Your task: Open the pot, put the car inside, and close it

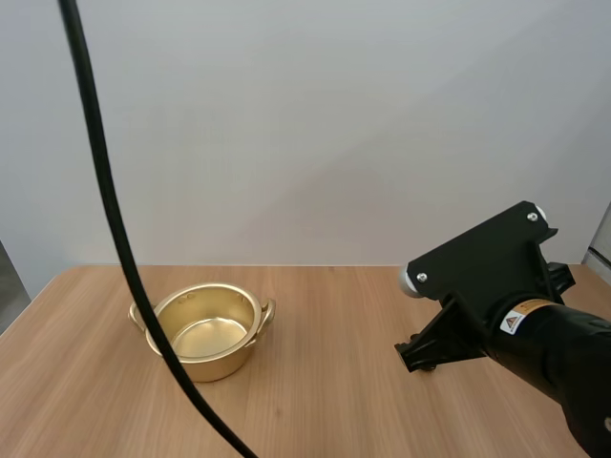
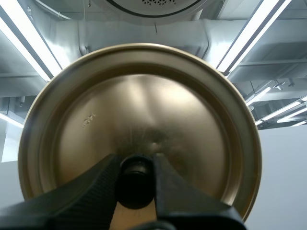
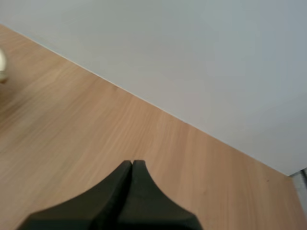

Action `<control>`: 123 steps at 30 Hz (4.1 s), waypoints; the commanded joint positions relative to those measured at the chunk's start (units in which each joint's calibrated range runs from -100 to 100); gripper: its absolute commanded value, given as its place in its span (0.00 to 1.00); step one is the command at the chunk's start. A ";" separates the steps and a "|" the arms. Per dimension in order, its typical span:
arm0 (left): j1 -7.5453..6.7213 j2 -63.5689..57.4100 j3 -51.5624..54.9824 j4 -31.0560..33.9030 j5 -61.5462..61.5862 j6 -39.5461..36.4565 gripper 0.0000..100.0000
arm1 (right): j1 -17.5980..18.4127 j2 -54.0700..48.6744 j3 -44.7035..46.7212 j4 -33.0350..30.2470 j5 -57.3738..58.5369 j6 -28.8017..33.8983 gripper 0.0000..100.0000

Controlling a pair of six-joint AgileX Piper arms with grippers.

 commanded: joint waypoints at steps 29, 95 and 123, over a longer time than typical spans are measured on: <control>0.03 -0.81 0.06 6.55 1.72 1.19 0.00 | -1.32 65.66 -23.39 -3.54 12.84 5.47 0.00; 0.03 -0.15 0.06 6.53 2.68 1.48 0.00 | -1.35 75.94 -22.96 -4.50 6.38 10.18 0.89; 0.03 -0.04 0.06 6.53 2.86 2.64 0.00 | -1.35 82.81 -22.96 -4.75 -0.76 9.72 0.42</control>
